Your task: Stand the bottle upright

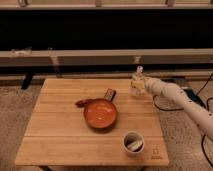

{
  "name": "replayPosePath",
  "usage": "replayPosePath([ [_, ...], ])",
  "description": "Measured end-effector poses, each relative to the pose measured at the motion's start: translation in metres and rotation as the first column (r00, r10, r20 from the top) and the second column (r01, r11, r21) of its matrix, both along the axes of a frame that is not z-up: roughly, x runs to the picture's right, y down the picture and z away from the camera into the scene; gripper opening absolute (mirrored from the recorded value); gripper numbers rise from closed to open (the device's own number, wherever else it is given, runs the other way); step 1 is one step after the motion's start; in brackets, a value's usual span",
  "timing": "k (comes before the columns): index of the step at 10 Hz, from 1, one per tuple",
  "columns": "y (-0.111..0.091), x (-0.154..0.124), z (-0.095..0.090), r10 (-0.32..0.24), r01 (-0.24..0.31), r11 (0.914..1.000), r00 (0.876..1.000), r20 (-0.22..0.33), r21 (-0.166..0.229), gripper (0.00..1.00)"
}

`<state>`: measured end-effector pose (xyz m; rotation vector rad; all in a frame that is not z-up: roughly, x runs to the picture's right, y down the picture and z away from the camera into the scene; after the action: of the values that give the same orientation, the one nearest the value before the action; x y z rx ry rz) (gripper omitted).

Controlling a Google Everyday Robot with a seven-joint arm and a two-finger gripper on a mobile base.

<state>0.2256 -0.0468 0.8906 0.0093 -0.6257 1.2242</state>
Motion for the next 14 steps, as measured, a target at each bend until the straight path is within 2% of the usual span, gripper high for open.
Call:
replayPosePath([
  [4, 0.007, 0.000, 0.002, -0.005, 0.006, 0.9979, 1.000, -0.015, 0.065, 0.00],
  [5, 0.008, -0.002, 0.002, -0.011, 0.012, 0.9971, 1.000, -0.018, 0.076, 0.04],
  [6, 0.009, -0.003, 0.002, -0.013, 0.015, 0.9965, 1.000, -0.020, 0.083, 0.10],
  [7, 0.012, -0.004, 0.002, -0.012, 0.014, 0.9959, 1.000, -0.026, 0.090, 0.22],
  [8, 0.014, -0.004, 0.002, -0.011, 0.014, 0.9956, 1.000, -0.029, 0.093, 0.31],
  [11, 0.024, -0.007, 0.004, -0.014, 0.016, 0.9966, 0.999, -0.033, 0.081, 0.63],
  [12, 0.028, -0.008, 0.005, -0.013, 0.016, 0.9970, 0.999, -0.034, 0.076, 0.69],
  [14, 0.031, -0.008, 0.006, -0.013, 0.015, 0.9974, 0.999, -0.037, 0.071, 0.70],
])
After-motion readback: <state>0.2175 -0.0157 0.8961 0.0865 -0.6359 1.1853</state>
